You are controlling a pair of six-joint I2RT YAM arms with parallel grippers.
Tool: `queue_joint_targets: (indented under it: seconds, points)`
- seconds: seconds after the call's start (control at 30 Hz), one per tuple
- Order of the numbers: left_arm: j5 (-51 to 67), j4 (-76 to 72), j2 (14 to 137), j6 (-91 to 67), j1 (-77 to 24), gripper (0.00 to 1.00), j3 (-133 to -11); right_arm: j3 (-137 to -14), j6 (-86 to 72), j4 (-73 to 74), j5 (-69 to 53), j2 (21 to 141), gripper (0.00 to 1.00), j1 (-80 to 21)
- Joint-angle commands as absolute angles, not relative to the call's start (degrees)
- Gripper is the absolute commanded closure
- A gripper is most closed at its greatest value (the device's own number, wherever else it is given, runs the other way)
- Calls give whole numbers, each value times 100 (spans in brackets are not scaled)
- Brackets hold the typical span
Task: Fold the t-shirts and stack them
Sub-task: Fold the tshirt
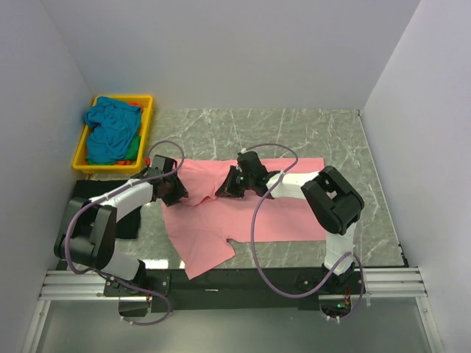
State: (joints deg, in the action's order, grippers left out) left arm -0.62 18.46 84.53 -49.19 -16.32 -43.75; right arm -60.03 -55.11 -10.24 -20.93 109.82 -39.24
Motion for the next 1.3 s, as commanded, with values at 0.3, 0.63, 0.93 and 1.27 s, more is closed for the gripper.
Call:
queue_joint_targets:
  seconds: [0.3,0.63,0.93,1.27]
  points:
    - [70,1925,8578,-4957,-1705,73,-4614,-6293,-5353,-958,-1995,10714,100,-3946]
    - [26,2241,8393,-4948,-1775,76,-5070,-6311,-5151,-809,-1881,10600,100,-3920]
    - [281,2267,8675,-4922,-1810,66,-5466,-6381,-4966,-642,-1828,10608,100,-3911]
    - [-229,2514,7752,-4931,-1819,38,-4870,-6372,-4834,-571,-1854,10529,100,-3911]
